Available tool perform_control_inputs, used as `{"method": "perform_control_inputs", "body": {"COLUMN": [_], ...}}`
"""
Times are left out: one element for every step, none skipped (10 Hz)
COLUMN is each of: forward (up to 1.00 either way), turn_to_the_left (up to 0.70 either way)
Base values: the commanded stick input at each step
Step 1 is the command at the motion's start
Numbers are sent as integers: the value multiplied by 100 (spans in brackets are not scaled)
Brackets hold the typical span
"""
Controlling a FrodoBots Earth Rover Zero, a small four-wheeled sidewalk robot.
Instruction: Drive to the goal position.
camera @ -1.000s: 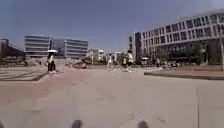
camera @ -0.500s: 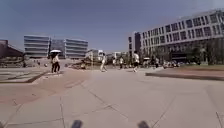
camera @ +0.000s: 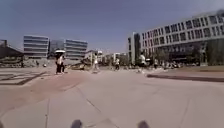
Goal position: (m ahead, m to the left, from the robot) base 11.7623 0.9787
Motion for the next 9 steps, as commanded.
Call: {"method": "perform_control_inputs", "body": {"forward": [70,70,70,70,70,70,70,70,70], "turn_to_the_left": [0,0,0,0,0,0,0,0,0]}}
